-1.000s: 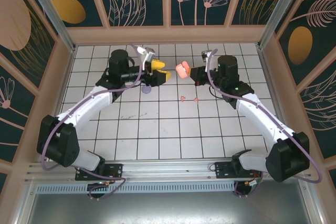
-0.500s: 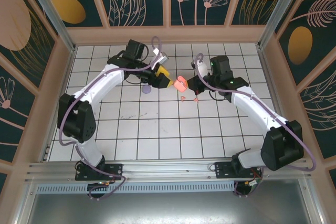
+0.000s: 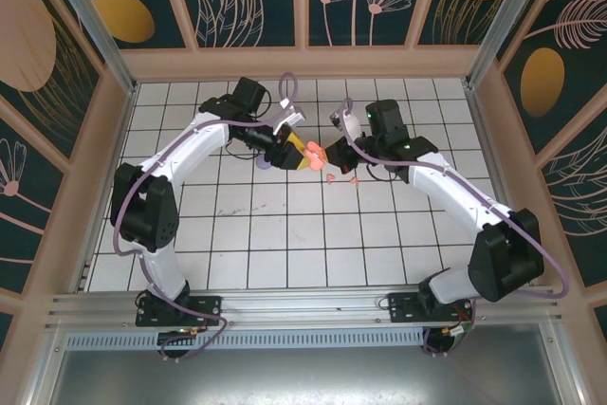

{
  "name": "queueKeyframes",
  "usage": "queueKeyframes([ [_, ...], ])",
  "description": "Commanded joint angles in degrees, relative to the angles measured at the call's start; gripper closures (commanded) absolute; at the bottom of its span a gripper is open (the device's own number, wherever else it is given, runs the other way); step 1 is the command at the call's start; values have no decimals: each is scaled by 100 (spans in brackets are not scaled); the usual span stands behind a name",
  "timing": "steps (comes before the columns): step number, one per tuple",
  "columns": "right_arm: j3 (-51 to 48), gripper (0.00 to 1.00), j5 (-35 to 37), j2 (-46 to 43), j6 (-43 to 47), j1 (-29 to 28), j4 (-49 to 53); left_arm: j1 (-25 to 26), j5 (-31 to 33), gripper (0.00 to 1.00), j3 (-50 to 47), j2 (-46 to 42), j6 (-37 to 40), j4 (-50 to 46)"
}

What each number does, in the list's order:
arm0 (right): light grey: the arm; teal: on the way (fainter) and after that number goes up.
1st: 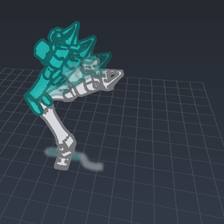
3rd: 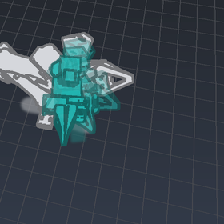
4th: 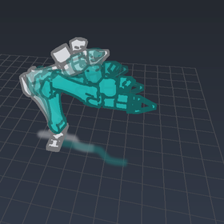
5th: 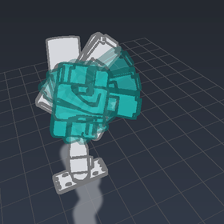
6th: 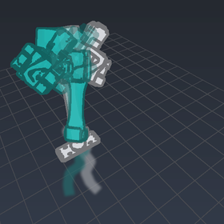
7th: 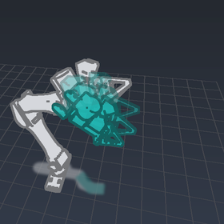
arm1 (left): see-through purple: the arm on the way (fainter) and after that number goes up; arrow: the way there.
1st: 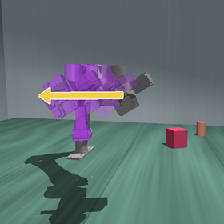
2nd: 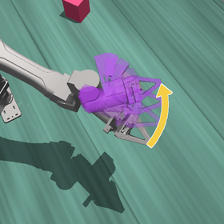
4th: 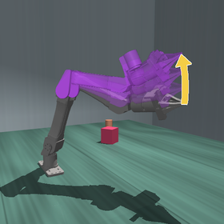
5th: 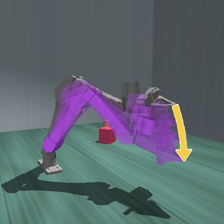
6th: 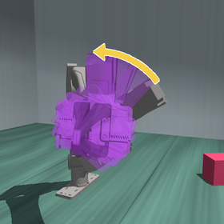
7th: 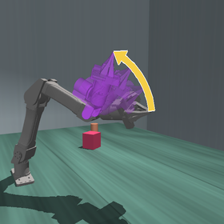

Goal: Insert wireless bluetooth earbuds into charging case

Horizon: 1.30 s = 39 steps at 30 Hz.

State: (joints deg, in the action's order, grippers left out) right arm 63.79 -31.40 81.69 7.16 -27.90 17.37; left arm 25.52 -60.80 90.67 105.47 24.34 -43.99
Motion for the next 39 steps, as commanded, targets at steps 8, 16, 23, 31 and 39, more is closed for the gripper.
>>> queueKeyframes([
  [8, 283, 100, -85, 94, -72, -110, -273, 23, -464, 36, 154, 96, 344, -235],
  [16, 318, 100, -157, 45, -109, -141, -303, 23, -589, 40, 211, 164, 361, -233],
  [23, 353, 100, -132, 46, -118, -197, -312, 23, -627, 48, 314, 235, 366, -216],
  [31, 388, 100, -112, 75, -123, -225, -313, 23, -653, 63, 355, 301, 335, -157],
  [39, 450, 100, 68, -12, -209, -233, -343, 19, -719, 89, 136, 239, 104, 276],
])
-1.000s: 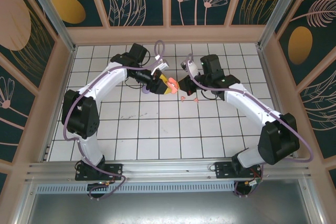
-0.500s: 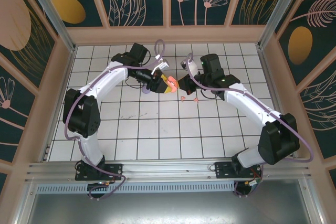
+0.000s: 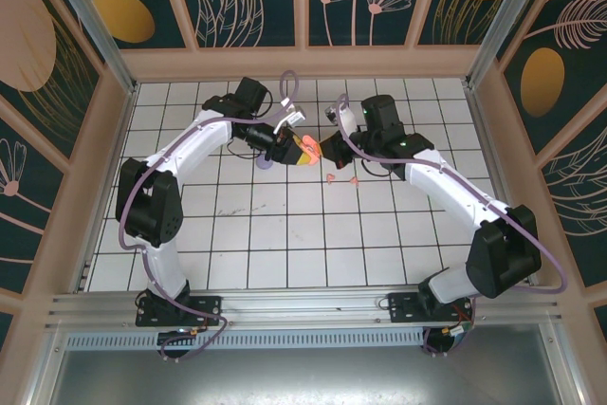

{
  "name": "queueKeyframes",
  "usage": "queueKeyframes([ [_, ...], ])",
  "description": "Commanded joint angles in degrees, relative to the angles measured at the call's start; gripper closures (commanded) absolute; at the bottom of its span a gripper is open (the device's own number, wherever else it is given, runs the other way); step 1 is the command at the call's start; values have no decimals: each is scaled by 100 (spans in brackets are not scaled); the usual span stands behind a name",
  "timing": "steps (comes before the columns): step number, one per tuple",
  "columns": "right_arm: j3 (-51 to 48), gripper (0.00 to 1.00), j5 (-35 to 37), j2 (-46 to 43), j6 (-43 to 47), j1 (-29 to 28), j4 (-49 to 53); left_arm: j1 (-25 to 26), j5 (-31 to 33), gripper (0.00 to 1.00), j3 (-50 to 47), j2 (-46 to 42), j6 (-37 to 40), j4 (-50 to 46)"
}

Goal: Insert wireless bluetooth earbuds into charging case

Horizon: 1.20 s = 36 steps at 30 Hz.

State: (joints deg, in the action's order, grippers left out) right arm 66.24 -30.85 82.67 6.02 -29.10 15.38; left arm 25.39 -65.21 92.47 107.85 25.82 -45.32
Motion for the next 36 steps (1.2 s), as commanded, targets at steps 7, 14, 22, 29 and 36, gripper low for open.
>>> queueKeyframes([
  [7, 151, 60, 613, -744, -396, 17, 31, -39, 184, 100, -1332, -923, -1615, 3017],
  [14, -139, 39, 1660, -1253, -797, 88, 500, -185, 908, 100, -2572, -2042, -3101, 5594],
  [22, -170, 26, 2512, -887, -1457, 106, 759, -192, 2191, 100, -3933, -3276, -3901, 7650],
  [29, -150, 1, 3474, -629, -1974, 73, 627, -178, 3279, 100, -4835, -4059, -3949, 8739],
  [36, -118, 1, 5654, -520, -2734, 79, 428, -183, 4001, 100, -5175, -4289, -3811, 9101],
])
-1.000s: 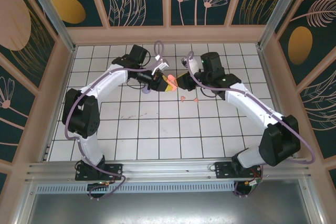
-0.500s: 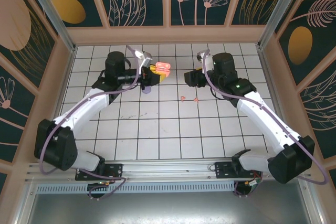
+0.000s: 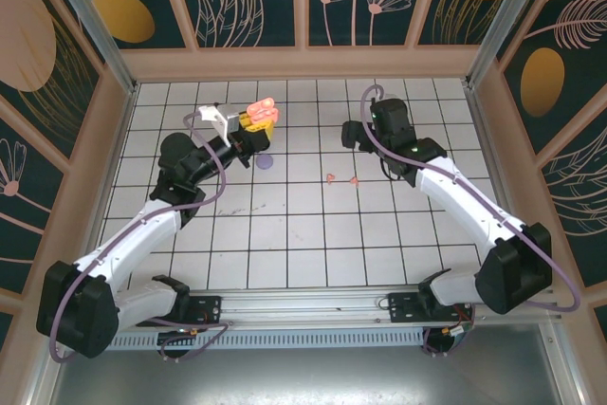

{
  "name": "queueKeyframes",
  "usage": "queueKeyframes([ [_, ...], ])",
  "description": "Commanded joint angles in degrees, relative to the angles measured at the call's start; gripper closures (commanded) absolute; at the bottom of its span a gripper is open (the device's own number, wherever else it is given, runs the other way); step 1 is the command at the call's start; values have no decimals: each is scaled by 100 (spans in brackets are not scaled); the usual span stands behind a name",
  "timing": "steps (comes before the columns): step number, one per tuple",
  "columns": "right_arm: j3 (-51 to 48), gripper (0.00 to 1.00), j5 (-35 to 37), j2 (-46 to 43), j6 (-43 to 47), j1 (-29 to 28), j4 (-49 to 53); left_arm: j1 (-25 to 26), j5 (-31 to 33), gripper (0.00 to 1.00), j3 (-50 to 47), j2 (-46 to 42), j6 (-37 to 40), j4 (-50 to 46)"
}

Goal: Insert wireless bluetooth earbuds into charging case

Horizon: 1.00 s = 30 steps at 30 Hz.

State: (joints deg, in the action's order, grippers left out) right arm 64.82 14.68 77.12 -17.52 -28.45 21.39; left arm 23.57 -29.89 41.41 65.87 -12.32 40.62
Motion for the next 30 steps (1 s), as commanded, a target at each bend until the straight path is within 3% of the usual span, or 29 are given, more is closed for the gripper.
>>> queueKeyframes([
  [1, -26, 1, 1169, 48, -358, 18, -253, 0, 492, 100, -88, -87, 18, 532],
  [4, -60, 1, 897, 149, -266, 58, -378, 6, 695, 100, -213, -83, -26, 732],
  [8, 266, 1, -28, 595, -50, 67, -15, 7, 1019, 100, -564, -91, -133, 1403],
  [10, 391, 5, -307, 815, -145, 46, 110, 7, 1176, 100, -729, -83, -153, 1661],
  [18, 1241, 16, -601, 2124, -823, -192, 1158, 24, 1743, 100, -1237, 20, -19, 2280],
  [21, 1467, 21, -1037, 2553, -1026, -258, 1327, 51, 1776, 100, -1239, 83, 46, 2252],
  [30, 1957, 36, -1108, 3545, -1400, -631, 1834, 95, 1357, 100, -1071, 282, 171, 1819],
])
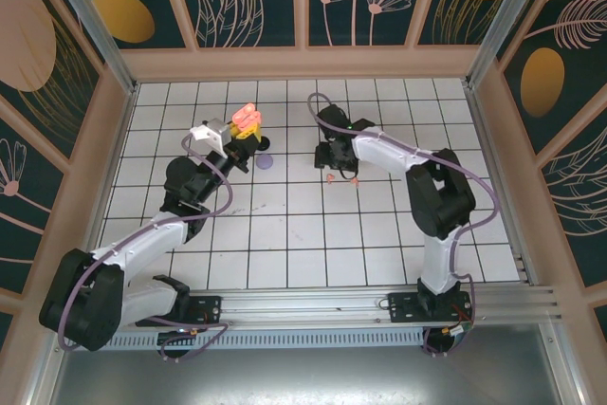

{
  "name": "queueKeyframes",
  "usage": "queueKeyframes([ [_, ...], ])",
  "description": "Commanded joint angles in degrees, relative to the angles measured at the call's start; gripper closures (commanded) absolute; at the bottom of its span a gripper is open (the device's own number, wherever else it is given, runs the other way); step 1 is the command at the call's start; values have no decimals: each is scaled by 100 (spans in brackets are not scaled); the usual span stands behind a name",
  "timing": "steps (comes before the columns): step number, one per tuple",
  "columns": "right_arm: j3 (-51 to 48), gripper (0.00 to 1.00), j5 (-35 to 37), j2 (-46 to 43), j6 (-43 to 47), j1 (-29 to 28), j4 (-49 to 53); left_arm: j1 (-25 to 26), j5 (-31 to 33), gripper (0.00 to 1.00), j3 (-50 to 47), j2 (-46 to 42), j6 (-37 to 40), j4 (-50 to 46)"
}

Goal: Insert wireless bluetooth earbuds into charging case

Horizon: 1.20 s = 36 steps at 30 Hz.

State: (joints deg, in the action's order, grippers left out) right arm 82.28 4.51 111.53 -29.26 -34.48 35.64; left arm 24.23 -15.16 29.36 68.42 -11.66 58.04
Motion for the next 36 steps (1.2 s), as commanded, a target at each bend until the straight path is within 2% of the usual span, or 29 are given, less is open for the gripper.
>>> queueKeyframes([
  [1, 214, 36, -91, 140, -264, -34, 417, 29, -93, 100, 139, 38, 94, 38],
  [13, 313, 42, -51, 490, -488, -59, 259, 38, -57, 100, 152, 189, -47, -101],
  [22, 384, 51, -20, 654, -638, -82, 190, 38, -74, 100, 148, 215, -38, -106],
  [36, 377, 56, 116, 834, -669, -145, 172, 38, -128, 100, 131, 242, -64, -84],
])
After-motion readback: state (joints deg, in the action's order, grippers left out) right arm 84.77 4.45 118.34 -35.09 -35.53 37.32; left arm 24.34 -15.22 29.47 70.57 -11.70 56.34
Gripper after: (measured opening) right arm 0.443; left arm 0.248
